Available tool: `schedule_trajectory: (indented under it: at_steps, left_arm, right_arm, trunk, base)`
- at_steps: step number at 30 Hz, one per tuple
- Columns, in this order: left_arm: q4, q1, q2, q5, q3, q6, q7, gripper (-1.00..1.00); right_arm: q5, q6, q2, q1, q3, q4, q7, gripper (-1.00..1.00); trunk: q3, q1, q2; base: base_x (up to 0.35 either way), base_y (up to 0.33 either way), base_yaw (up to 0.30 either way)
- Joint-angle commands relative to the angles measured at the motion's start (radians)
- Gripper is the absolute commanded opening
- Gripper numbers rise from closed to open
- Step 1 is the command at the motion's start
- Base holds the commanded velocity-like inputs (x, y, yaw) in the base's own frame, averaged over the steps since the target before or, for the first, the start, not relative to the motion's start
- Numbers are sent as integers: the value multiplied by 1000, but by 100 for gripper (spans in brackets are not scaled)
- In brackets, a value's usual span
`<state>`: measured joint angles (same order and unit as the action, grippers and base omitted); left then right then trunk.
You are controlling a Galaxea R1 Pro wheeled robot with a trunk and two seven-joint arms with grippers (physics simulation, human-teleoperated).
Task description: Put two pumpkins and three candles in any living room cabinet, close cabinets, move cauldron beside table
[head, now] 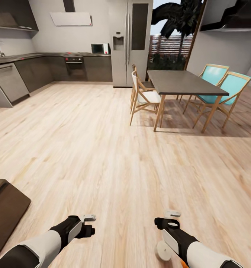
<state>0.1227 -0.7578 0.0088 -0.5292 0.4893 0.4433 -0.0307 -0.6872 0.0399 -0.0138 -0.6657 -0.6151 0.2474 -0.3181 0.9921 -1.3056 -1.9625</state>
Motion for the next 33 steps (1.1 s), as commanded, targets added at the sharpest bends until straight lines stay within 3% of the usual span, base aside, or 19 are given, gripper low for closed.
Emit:
schedule_trajectory:
  at_steps: [1, 15, 20, 21, 22, 24, 26, 27, 29, 30, 31, 33]
  left_arm:
    - [0, 0, 0, 0, 0, 0, 0, 100]
    - [1, -1, 0, -4, -1, 9, 8, 100]
    - [25, -8, 2, -7, -17, 15, 10, 100]
    - [112, -18, 12, -8, -44, 30, 15, 100]
    - [134, -20, 13, -8, -49, 39, 15, 100]
    - [283, -34, 18, -8, -98, 158, 16, 100]
    - [425, -44, 18, -8, -172, 263, 16, 100]
    - [527, -48, 17, -8, -237, 325, 17, 100]
    - [658, -50, 11, -10, -324, 406, 17, 100]
    - [716, -51, 5, -15, -363, 438, 19, 100]
    - [742, -51, 2, -19, -381, 450, 19, 100]
    - [854, -52, -10, -54, -451, 485, 20, 100]
  right_arm:
    - [0, 0, 0, 0, 0, 0, 0, 100]
    - [12, 5, 0, 0, -3, 10, -4, 100]
    - [12, 41, 1, -1, -6, 16, -5, 100]
    - [13, 161, 5, -4, -4, 19, -5, 100]
    - [12, 167, 5, -5, -4, 20, -5, 100]
    - [15, 182, 7, -6, -5, 22, -7, 100]
    - [24, 235, 7, -9, -5, 25, -9, 100]
    - [28, 284, 7, -12, -5, 26, -11, 100]
    - [32, 341, 5, -16, -5, 27, -13, 100]
    - [36, 362, 5, -18, -5, 27, -14, 100]
    - [38, 370, 5, -19, -5, 27, -14, 100]
    - [47, 395, 4, -30, -5, 28, -14, 100]
  trunk:
    - [0, 0, 0]
    - [-1, 0, 0]
    - [-1, 0, 0]
    - [-1, 0, 0]
    - [-1, 0, 0]
    - [-1, 0, 0]
    - [-1, 0, 0]
    - [-1, 0, 0]
    - [-1, 0, 0]
    - [-1, 0, 0]
    - [-1, 0, 0]
    - [-1, 0, 0]
  base:
    - [104, 0, -116]
    - [10, 0, -11]
    - [0, 0, 0]
    - [0, 0, 0]
    - [0, 0, 0]
    - [0, 0, 0]
    - [0, 0, 0]
    - [0, 0, 0]
    - [0, 0, 0]
    - [0, 0, 0]
    - [0, 0, 0]
    - [0, 0, 0]
